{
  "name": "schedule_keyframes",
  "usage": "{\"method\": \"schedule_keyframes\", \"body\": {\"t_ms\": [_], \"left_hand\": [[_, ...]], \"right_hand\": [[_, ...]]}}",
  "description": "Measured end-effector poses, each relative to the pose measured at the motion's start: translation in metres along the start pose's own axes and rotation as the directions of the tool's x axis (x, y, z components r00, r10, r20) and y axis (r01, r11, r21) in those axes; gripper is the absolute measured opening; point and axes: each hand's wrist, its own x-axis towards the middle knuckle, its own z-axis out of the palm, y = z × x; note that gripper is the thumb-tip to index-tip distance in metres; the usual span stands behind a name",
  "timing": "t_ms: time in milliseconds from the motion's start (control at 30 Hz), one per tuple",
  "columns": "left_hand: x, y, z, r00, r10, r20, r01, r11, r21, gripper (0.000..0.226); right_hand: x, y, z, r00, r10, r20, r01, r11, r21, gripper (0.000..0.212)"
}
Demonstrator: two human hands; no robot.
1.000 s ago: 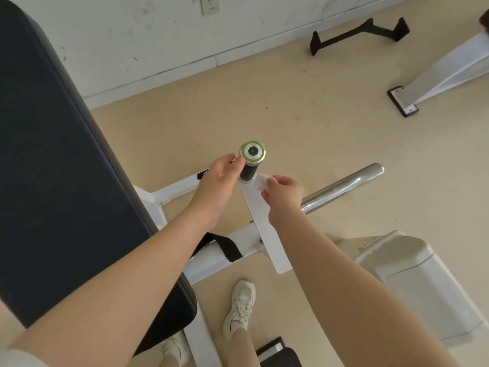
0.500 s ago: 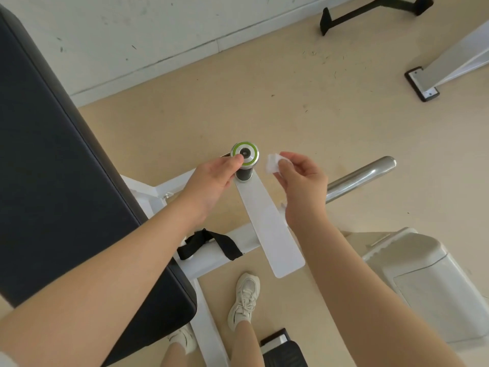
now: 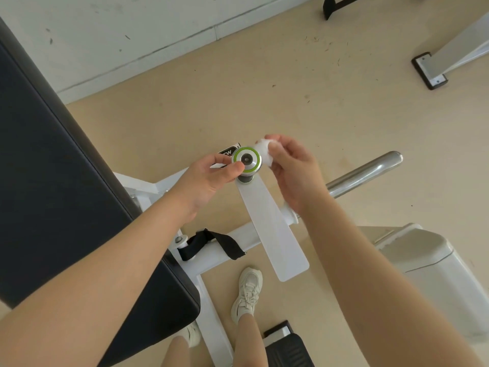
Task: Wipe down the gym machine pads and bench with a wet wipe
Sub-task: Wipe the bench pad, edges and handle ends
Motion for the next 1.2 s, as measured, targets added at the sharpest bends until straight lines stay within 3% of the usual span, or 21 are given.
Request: {"method": "schedule_keyframes", "body": {"t_ms": [67,100,200,267,333,467,600,700,767,833,900,967,1033,1100,1200], "left_hand": [[-0.001,0.0,-0.001,1.0,0.002,0.021,-0.002,1.0,-0.002,0.059],[-0.001,0.0,-0.001,1.0,0.005,0.027,-0.005,1.0,0.0,0.06],[-0.001,0.0,-0.004,0.999,0.011,0.04,-0.011,1.0,0.015,0.074],[0.0,-0.001,-0.005,0.998,0.023,0.056,-0.025,0.999,0.022,0.083],[-0.001,-0.003,-0.004,0.997,0.049,0.057,-0.05,0.999,0.016,0.072],[-0.005,-0.015,-0.008,0.996,0.085,0.041,-0.087,0.995,0.051,0.06],[-0.007,-0.026,-0.018,0.998,0.05,0.03,-0.05,0.999,-0.017,0.027],[-0.007,-0.031,-0.023,0.997,0.074,0.017,-0.074,0.997,-0.033,0.032],[-0.008,-0.033,-0.024,0.996,0.093,0.007,-0.093,0.995,-0.047,0.035],[-0.009,-0.035,-0.024,0.994,0.108,-0.005,-0.108,0.991,-0.078,0.033],[-0.01,-0.037,-0.022,0.993,0.115,-0.028,-0.117,0.986,-0.116,0.033],[-0.012,-0.038,-0.019,0.992,0.118,-0.054,-0.124,0.984,-0.127,0.032],[-0.017,-0.039,-0.016,0.988,0.135,-0.077,-0.144,0.98,-0.133,0.024],[-0.021,-0.037,-0.011,0.983,0.159,-0.095,-0.171,0.975,-0.139,0.021],[-0.028,-0.026,-0.006,0.971,0.22,-0.096,-0.231,0.965,-0.121,0.022]], "right_hand": [[-0.008,0.027,0.0,0.938,0.187,-0.292,-0.187,0.982,0.029,0.012],[-0.011,0.04,0.003,0.875,0.326,-0.359,-0.294,0.945,0.144,0.012],[-0.011,0.06,0.02,0.777,0.551,-0.305,-0.424,0.815,0.395,0.027],[-0.006,0.059,0.031,0.763,0.579,-0.287,-0.391,0.768,0.508,0.032],[-0.006,0.058,0.033,0.78,0.546,-0.305,-0.328,0.772,0.544,0.031],[-0.026,0.055,0.024,0.893,0.411,-0.181,-0.27,0.814,0.515,0.013],[-0.027,0.026,-0.001,0.973,0.153,-0.174,-0.101,0.956,0.277,0.018],[0.011,-0.001,-0.017,0.992,0.05,-0.112,-0.057,0.996,-0.062,0.018],[0.037,-0.012,-0.012,0.995,0.097,0.025,-0.077,0.897,-0.435,0.016],[0.056,-0.021,0.002,0.964,0.196,0.181,-0.019,0.728,-0.686,0.016],[0.064,-0.03,0.021,0.901,0.322,0.29,0.069,0.553,-0.83,0.017],[0.065,-0.038,0.033,0.821,0.456,0.344,0.085,0.499,-0.863,0.019],[0.059,-0.045,0.036,0.769,0.507,0.389,0.038,0.572,-0.82,0.022],[0.047,-0.054,0.034,0.758,0.455,0.466,-0.022,0.734,-0.679,0.027],[0.021,-0.067,0.033,0.827,0.261,0.499,-0.063,0.923,-0.379,0.033]]}}
